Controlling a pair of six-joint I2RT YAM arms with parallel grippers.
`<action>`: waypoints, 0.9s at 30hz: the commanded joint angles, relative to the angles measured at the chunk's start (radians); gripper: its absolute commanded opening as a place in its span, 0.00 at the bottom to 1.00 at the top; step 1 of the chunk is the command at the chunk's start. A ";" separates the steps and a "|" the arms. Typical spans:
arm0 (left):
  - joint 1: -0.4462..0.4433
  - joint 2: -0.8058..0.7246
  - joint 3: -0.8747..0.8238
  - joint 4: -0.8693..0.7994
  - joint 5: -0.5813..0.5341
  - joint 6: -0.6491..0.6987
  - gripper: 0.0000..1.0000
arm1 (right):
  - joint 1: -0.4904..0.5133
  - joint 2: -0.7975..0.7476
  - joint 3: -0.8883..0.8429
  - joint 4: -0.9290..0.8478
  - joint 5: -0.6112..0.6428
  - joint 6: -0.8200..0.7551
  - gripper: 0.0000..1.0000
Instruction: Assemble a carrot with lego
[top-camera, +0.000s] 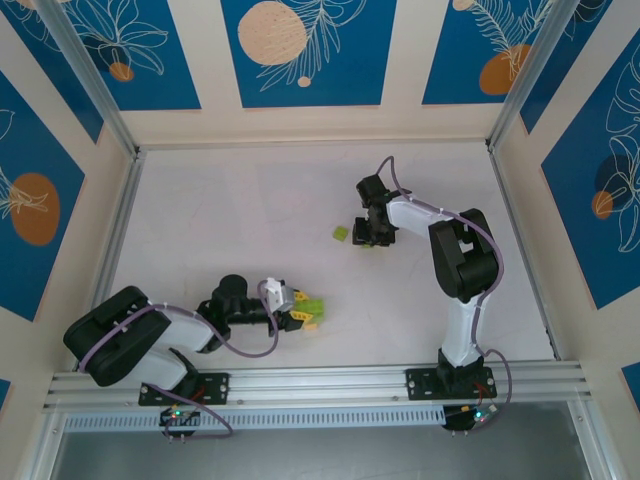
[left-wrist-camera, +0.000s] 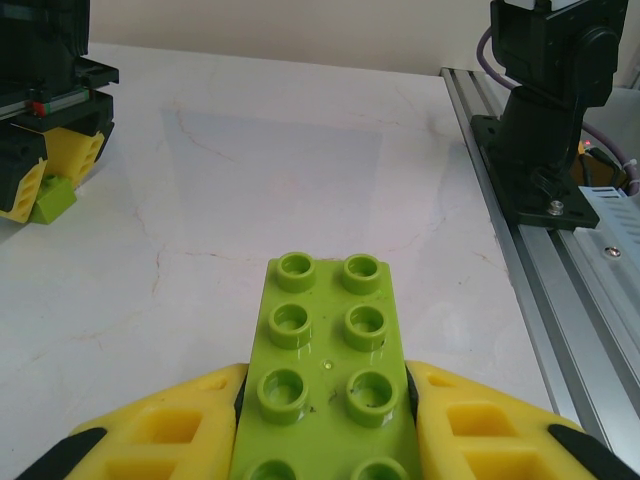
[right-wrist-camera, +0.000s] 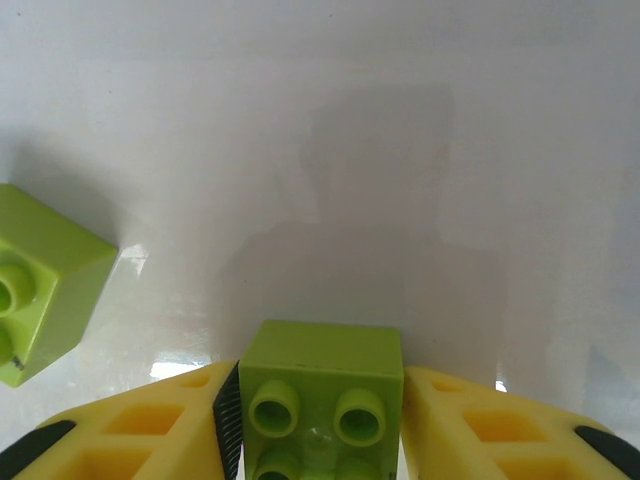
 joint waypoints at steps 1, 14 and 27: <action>0.005 0.016 0.013 -0.032 0.003 0.018 0.22 | -0.005 -0.039 -0.012 -0.004 -0.020 -0.012 0.47; 0.005 0.015 0.012 -0.033 0.003 0.016 0.22 | -0.004 -0.054 -0.017 -0.011 -0.015 -0.010 0.47; 0.004 0.015 0.012 -0.034 0.001 0.016 0.22 | -0.006 -0.046 -0.019 -0.011 -0.023 -0.011 0.39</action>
